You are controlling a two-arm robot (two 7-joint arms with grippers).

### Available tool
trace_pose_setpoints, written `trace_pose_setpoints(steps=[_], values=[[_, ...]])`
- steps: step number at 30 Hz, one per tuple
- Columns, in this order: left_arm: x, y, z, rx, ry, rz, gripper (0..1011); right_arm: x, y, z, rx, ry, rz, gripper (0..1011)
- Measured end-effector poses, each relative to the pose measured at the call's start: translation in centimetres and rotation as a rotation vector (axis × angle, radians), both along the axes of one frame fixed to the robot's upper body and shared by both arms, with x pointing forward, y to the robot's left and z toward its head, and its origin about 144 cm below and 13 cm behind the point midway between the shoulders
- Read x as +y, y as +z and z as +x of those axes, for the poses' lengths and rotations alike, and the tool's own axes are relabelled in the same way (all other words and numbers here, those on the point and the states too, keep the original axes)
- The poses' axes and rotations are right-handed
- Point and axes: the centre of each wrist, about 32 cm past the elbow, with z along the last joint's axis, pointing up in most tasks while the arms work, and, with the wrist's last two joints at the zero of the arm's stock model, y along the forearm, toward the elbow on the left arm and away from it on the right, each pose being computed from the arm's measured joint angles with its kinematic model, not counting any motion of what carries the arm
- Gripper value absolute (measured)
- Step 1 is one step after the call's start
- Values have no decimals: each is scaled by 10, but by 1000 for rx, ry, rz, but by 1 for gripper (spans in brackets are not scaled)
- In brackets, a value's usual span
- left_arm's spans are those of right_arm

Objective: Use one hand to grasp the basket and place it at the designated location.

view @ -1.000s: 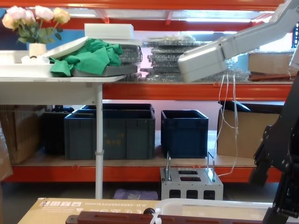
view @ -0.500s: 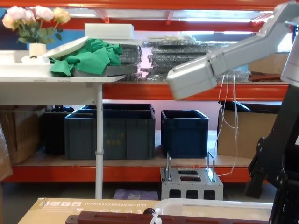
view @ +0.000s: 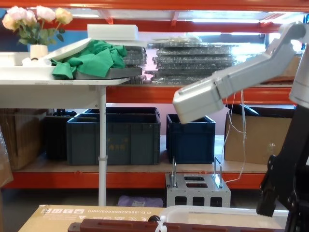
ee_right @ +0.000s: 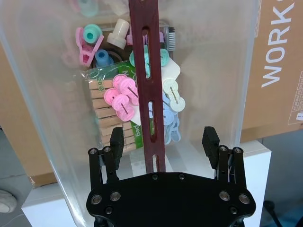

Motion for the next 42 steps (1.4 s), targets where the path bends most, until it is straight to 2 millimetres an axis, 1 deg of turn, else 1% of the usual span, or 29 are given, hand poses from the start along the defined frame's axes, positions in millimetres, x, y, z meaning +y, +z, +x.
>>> trace_pose_setpoints(steps=[7, 17, 26, 38, 40, 41, 42], values=[[0, 0, 0, 0, 0, 0, 0, 1, -10, 3, 2, -12, -28, 1001], [0, 0, 0, 0, 0, 0, 0, 4, -21, 1, 4, -12, -57, 1001], [0, 0, 0, 0, 0, 0, 0, 14, -33, 0, 10, -14, -91, 1001], [0, 0, 0, 0, 0, 0, 0, 18, -37, 1, 9, -39, -111, 1001], [0, 0, 0, 0, 0, 0, 0, 18, -37, 1, 9, -40, -110, 978], [0, 0, 0, 0, 0, 0, 0, 17, -37, 1, 8, -40, -109, 935], [0, 0, 0, 0, 0, 0, 0, 17, -37, 1, 7, -39, -108, 925]])
